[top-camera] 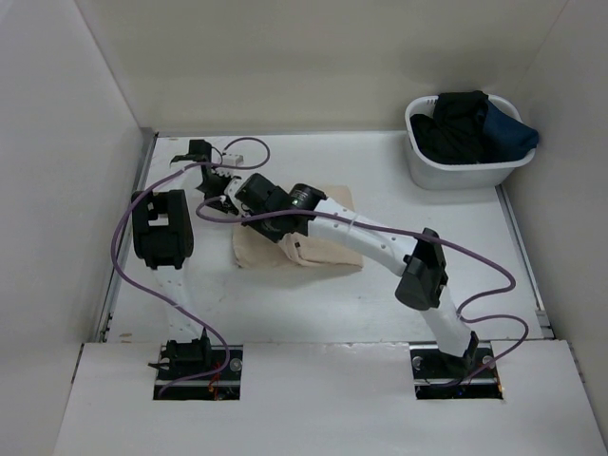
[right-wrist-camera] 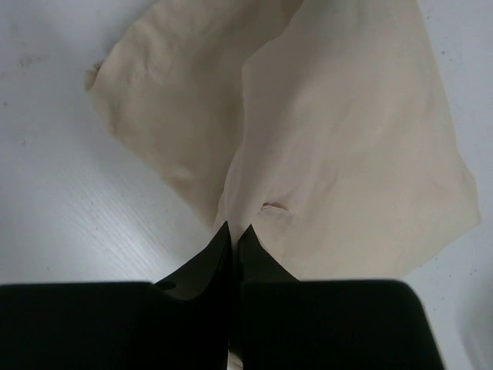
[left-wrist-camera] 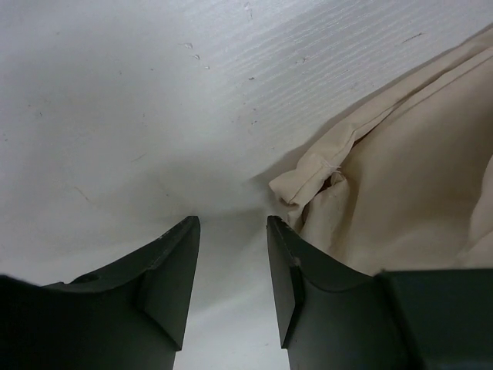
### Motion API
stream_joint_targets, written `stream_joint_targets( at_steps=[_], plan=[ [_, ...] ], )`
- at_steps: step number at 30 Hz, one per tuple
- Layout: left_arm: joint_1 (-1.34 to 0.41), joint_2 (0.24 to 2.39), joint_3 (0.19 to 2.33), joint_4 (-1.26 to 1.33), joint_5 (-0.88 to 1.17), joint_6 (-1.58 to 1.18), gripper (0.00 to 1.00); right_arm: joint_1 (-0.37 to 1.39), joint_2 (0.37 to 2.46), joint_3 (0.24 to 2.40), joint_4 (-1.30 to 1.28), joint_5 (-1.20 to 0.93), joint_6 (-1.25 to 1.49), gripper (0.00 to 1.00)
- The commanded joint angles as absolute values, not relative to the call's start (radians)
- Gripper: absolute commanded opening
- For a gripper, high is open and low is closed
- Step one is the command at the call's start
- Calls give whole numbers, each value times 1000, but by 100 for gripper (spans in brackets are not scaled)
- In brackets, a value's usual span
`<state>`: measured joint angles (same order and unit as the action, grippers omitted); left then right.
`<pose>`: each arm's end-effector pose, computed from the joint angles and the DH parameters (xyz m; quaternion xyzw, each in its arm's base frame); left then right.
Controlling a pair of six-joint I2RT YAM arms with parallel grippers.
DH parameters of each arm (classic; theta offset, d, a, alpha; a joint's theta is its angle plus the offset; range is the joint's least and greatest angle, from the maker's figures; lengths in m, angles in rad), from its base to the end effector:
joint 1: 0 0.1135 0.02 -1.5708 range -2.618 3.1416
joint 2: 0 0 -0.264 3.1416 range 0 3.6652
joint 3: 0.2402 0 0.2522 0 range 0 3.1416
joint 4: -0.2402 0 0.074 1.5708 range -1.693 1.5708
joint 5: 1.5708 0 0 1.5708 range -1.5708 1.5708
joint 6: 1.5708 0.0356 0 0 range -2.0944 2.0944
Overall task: Fold and stack the trousers
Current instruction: Fold the trousers
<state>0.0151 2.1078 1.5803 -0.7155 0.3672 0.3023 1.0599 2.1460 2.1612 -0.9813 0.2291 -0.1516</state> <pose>0.4316 -0.0063 0.1674 0.1683 0.9558 -0.1525 0.1869 0.2366 0.4055 0.3093 -0.5120 0.7990 0.0317 0.3137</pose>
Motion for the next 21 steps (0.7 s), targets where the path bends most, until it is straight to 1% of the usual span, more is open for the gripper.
stream_joint_targets(
  at_steps=[1, 5, 7, 8, 9, 11, 13, 14, 17, 19, 21],
  plan=[
    [15, 2144, 1600, -729, 408, 282, 39, 1045, 2152, 2226, -778, 287, -59, 6],
    [15, 2149, 1600, -730, 408, 282, 39, 1045, 2146, 2214, -671, 270, -14, 6],
    [15, 2151, 1600, -735, 408, 282, 39, 1045, 2143, 2189, -634, 209, -44, 12],
    [15, 2151, 1600, -735, 408, 282, 39, 1051, 2141, 2171, -624, 166, -70, 17],
    [16, 2151, 1600, -735, 410, 282, 39, 1058, 2140, 2149, -614, 128, -92, 24],
    [21, 2146, 1603, -735, 410, 282, 39, 1074, 2138, 2120, -594, 68, -121, 51],
    [31, 2140, 1608, -736, 410, 282, 41, 1094, 2134, 2115, -583, 26, -144, 61],
    [41, 2134, 1614, -739, 405, 282, 41, 1102, 2120, 2114, -575, 2, -144, 64],
    [87, 2100, 1650, -758, 399, 285, 43, 1102, 1989, 2013, -462, -87, -42, 65],
    [123, 2065, 1686, -771, 397, 281, 45, 1069, 1846, 1836, -314, -101, 100, 66],
    [137, 2027, 1721, -807, 399, 278, 45, 983, 1699, 1615, -198, -74, 284, 66]
  ],
)
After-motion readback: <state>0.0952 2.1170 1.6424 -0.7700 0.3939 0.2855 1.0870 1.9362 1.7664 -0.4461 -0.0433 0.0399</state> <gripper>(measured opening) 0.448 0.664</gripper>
